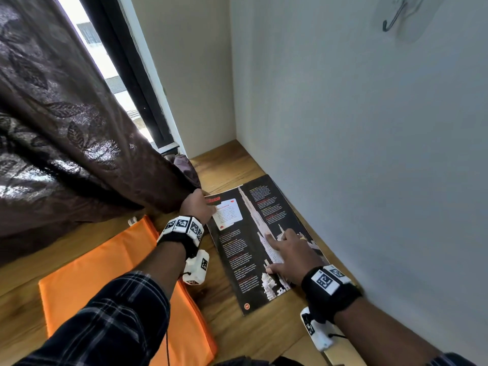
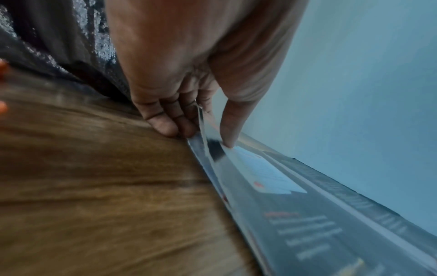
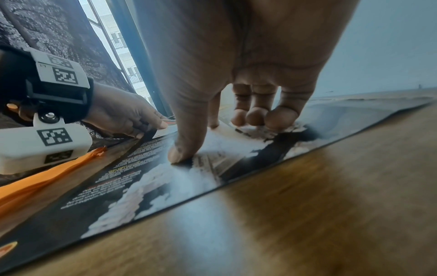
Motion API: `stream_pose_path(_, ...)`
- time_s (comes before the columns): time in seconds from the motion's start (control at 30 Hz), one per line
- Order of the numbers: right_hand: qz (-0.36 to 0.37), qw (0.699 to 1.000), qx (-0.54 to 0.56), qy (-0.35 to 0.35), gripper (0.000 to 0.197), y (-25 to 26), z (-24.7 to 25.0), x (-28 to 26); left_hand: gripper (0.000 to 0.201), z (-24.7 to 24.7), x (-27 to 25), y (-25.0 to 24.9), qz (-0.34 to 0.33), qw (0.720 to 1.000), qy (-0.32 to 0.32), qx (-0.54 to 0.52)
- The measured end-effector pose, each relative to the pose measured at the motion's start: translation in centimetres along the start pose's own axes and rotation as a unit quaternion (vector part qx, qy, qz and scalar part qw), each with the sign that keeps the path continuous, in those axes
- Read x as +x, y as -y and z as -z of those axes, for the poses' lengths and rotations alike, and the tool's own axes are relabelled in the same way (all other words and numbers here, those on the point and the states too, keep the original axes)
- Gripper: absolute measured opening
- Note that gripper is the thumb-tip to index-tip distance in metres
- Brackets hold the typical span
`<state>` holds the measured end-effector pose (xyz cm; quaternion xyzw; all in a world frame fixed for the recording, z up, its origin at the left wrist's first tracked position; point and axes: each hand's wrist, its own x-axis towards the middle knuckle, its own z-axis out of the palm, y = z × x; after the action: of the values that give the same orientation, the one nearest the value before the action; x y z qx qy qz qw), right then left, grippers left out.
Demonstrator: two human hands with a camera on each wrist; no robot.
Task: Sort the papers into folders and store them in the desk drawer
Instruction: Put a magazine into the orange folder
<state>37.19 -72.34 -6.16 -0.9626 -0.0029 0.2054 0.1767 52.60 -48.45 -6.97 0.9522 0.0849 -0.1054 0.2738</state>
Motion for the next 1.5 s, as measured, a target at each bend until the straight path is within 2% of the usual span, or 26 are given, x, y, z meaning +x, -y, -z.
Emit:
stream_pose_path(0.17,0.0,1.0,-0.001,0.001,0.084,-0.1,-0.3,0.2,0.042,-0.3,-1.8,0.3,-0.066,0.992,-0.078,0.073)
stream_pose_path(0.27,0.001,1.0,-0.003,0.001,0.084,-0.1,-0.3,0.2,0.049,-0.3,-1.6,0.5,-0.06,0.994,-0.043,0.085)
stream_pose_path(0.47,0.007,1.0,-0.003,0.003,0.084,-0.2,-0.3,0.3,0.052,0.7,-0.6,-0.2,-0.052,0.995,0.005,0.081)
stream_pose_path(0.57,0.009,1.0,-0.001,-0.003,0.083,-0.2,-0.3,0.2,0.05,0.9,-0.3,-0.1,-0.038,0.998,0.019,0.042)
stream_pose_path(0.63,0.013,1.0,0.002,-0.006,0.083,-0.3,-0.3,0.2,0.035,1.1,-0.2,-0.2,-0.038,0.999,0.034,0.008)
stream_pose_path(0.7,0.013,1.0,0.002,-0.006,0.083,-0.3,-0.3,0.2,0.029,1.4,-0.4,-0.4,-0.03,0.998,0.045,-0.036)
stream_pose_path(0.83,0.01,1.0,-0.001,-0.007,0.082,-0.3,-0.3,0.3,0.039,1.8,-1.2,-0.6,0.002,0.985,0.025,-0.168)
stream_pose_path(0.93,0.008,1.0,0.003,-0.007,0.082,-0.4,-0.4,0.4,0.035,1.2,-2.7,-0.8,0.037,0.936,0.026,-0.348)
stream_pose_path(1.0,0.006,1.0,0.007,-0.006,0.082,-0.3,-0.3,0.4,0.025,0.2,-4.4,-1.1,0.057,0.898,0.06,-0.431)
stream_pose_path(1.03,0.005,1.0,0.007,-0.006,0.082,-0.2,-0.2,0.3,0.024,-0.4,-5.5,-1.4,0.057,0.888,0.085,-0.449)
stream_pose_path(1.1,0.005,1.0,0.004,-0.002,0.083,-0.1,0.0,0.2,0.029,-1.8,-7.1,-1.8,0.044,0.895,0.115,-0.429)
stream_pose_path(1.2,0.0,1.0,0.022,0.007,0.078,0.0,0.4,0.1,0.034,-2.8,-8.3,-2.1,0.02,0.914,0.098,-0.394)
stream_pose_path(1.27,0.003,0.996,0.086,-0.039,0.067,0.0,1.2,-0.1,0.032,-2.2,-8.7,-2.2,0.025,0.907,0.073,-0.414)
stream_pose_path(1.33,-0.005,0.978,0.136,-0.16,0.062,0.3,2.3,-0.1,0.035,-1.1,-9.4,-1.8,0.024,0.891,0.044,-0.451)
stream_pose_path(1.4,-0.027,0.94,0.204,-0.271,0.067,1.0,3.3,0.2,0.035,0.6,-10.5,-1.3,0.013,0.874,0.024,-0.484)
stream_pose_path(1.43,-0.032,0.92,0.253,-0.297,0.07,1.4,3.8,0.6,0.033,1.4,-10.9,-0.9,0.006,0.867,0.02,-0.499)
stream_pose_path(1.5,-0.029,0.882,0.376,-0.281,0.069,2.4,4.5,1.2,0.028,3.1,-12.1,0.0,-0.027,0.859,0.013,-0.511)
